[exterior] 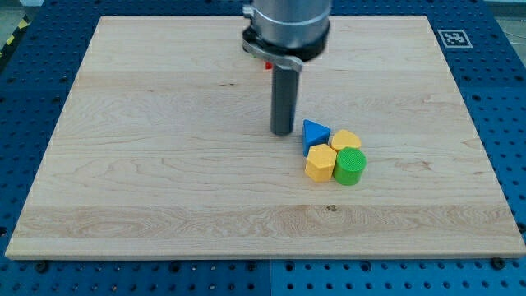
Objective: Separate the red circle and red star
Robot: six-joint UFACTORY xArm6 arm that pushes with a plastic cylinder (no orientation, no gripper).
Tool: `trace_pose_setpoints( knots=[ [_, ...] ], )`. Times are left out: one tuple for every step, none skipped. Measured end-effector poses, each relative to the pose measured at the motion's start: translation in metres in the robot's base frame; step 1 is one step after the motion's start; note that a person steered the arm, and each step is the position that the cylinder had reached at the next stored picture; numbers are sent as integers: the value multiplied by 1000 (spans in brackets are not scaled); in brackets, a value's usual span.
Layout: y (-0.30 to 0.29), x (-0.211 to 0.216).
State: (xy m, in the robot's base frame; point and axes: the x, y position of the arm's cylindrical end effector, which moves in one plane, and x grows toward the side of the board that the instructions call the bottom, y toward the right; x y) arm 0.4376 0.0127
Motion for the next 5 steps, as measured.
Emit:
trace_pose_setpoints(
  knots=[
    [-33,-57],
    [-56,-93],
    [-59,-131],
    [-59,-163],
    [-59,-199]
  ],
)
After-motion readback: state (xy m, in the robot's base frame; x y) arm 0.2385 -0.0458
